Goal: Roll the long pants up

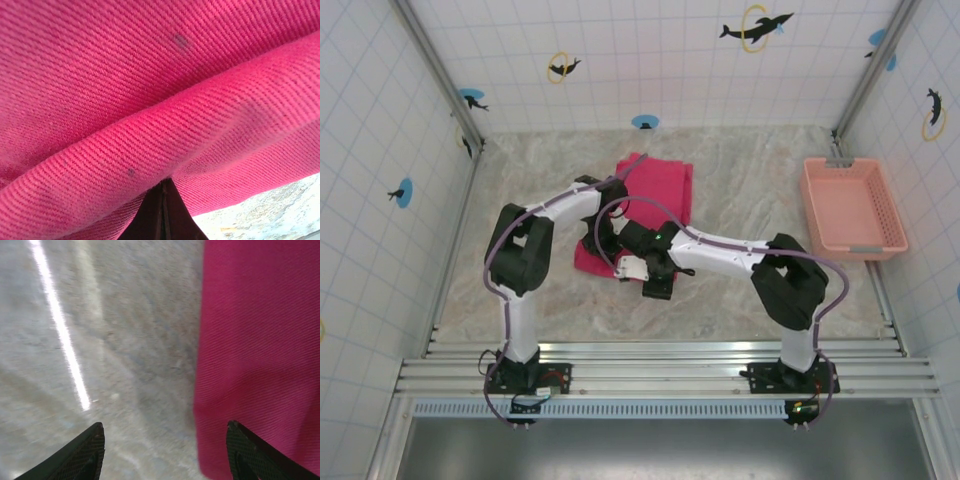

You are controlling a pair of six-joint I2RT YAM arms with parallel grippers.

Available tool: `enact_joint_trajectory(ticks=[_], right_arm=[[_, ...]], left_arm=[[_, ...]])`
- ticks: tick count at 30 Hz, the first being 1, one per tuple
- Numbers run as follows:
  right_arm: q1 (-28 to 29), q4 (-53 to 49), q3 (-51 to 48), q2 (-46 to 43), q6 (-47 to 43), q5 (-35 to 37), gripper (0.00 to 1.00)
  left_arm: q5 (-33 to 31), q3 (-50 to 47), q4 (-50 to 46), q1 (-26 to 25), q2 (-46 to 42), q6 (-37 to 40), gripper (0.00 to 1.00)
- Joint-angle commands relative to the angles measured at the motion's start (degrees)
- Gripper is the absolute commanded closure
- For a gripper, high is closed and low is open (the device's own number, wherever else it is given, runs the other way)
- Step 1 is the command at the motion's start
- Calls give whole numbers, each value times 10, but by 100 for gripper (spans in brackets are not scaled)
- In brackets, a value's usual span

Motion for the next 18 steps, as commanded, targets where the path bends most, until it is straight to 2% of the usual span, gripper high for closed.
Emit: enact_joint_trajectory(ticks=[1, 8, 13, 17, 18], right_arm=[[-5, 89, -3, 30, -26, 67, 36], [-14, 122, 14, 91, -35, 84, 43], [-27, 113, 24, 119, -35, 57, 57], [-48, 84, 56, 143, -36, -3, 76], [-53, 72, 69, 148, -33, -19, 77]], left_arm=[[7, 12, 4, 0, 22, 33, 100], [14, 14, -4, -1, 26, 44, 100], [20, 13, -6, -1, 22, 45, 100], [28, 11, -8, 0, 18, 48, 100], [31, 11, -10, 0, 15, 48, 100]])
